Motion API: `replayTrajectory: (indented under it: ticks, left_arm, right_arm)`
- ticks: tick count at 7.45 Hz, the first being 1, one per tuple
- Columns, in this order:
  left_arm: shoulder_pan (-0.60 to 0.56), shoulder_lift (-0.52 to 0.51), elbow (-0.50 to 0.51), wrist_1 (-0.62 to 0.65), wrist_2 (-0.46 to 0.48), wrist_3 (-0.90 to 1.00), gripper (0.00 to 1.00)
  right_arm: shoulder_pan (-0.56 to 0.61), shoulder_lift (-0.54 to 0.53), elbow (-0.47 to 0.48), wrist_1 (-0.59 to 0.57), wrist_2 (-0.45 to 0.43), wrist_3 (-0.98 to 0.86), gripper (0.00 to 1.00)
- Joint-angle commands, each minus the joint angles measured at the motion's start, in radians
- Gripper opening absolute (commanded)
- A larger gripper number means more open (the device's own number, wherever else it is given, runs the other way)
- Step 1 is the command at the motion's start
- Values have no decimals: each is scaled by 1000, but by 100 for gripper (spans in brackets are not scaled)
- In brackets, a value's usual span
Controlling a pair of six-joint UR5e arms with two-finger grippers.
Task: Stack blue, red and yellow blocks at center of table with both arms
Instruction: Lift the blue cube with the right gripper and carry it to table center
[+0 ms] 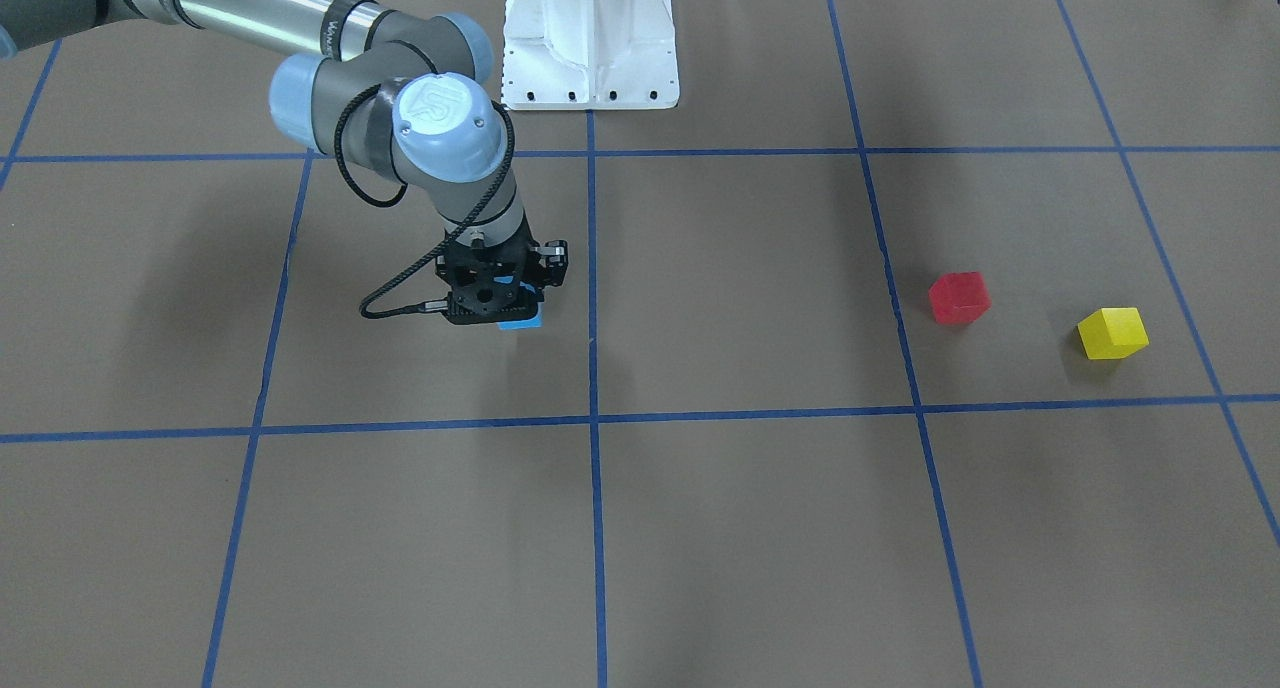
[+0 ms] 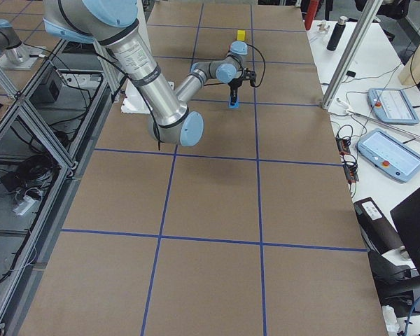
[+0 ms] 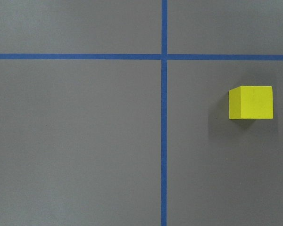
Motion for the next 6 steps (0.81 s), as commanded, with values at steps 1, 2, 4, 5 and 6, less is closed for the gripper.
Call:
replayTrajectory:
  ticks: [1,2,4,5,6]
  left_arm:
    - [-1,0,1,0,0,0,100]
    - [-1,0,1,0,0,0,100]
    - [1,0,-1,0,0,0,100]
    - [-1,0,-1,0,0,0,100]
    - [-1,0,-1,2,0,0,100]
  right_arm:
    - [-4,36,-44,15,-6,14,0]
    - [-5,44,-51,15,-6,8,0]
    - [-5,62,-88,16,-1,5,0]
    - [-5,66,-93,16,2,6,0]
    - [-7,66,-97,18,2,5,0]
